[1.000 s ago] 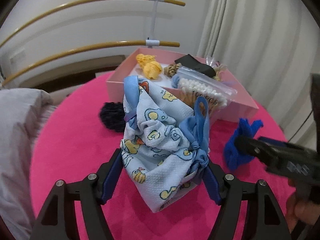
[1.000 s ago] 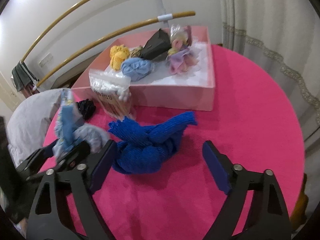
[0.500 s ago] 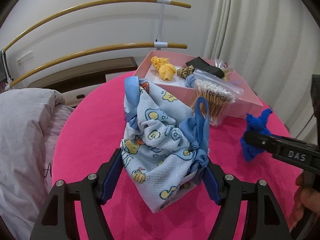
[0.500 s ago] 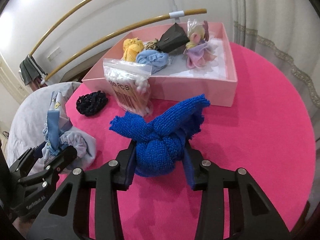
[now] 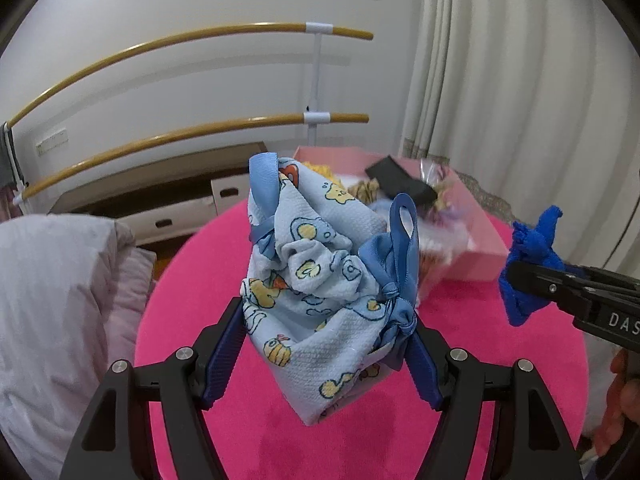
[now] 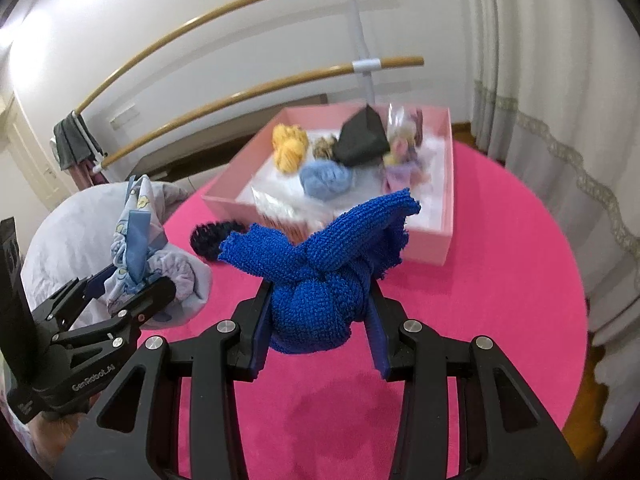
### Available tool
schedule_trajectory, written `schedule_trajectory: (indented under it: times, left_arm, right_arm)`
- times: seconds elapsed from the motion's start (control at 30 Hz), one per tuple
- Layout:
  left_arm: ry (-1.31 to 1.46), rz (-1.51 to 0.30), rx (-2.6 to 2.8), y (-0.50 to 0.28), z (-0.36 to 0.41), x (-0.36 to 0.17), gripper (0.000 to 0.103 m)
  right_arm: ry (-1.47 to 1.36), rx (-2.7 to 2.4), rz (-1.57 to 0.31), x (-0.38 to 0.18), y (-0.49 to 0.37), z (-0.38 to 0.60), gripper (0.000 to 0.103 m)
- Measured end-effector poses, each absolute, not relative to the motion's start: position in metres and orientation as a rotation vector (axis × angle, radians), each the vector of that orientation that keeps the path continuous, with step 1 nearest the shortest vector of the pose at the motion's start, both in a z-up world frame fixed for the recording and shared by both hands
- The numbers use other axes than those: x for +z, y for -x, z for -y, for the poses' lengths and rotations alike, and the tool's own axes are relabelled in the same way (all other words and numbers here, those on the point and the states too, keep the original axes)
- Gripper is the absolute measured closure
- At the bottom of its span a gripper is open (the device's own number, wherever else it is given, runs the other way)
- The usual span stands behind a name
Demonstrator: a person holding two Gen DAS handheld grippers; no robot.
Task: Organize soft objects
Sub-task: 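Lift both items over the pink box and open both tools inside it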
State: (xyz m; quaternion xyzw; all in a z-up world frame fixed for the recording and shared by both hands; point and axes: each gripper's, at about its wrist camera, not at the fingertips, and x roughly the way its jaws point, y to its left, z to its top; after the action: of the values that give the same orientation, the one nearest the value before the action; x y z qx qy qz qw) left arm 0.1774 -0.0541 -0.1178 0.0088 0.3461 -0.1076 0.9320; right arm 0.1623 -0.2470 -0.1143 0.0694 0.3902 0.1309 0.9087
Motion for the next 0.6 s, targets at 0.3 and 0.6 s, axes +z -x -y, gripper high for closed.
schedule_trajectory:
  times: [0.3, 0.6]
  left_arm:
    - [-0.036, -0.628, -0.215, -0.206, 0.056, -0.069, 0.034]
    - [-0.023, -0.584, -0.228, -0.253, 0.057, -0.036, 0.034]
  right_arm:
    - [-0.093, 0.279, -0.723, -0.071, -0.188, 0.241, 0.065]
    - [-0.049, 0.289, -0.681, -0.036, -0.230, 0.236, 0.065]
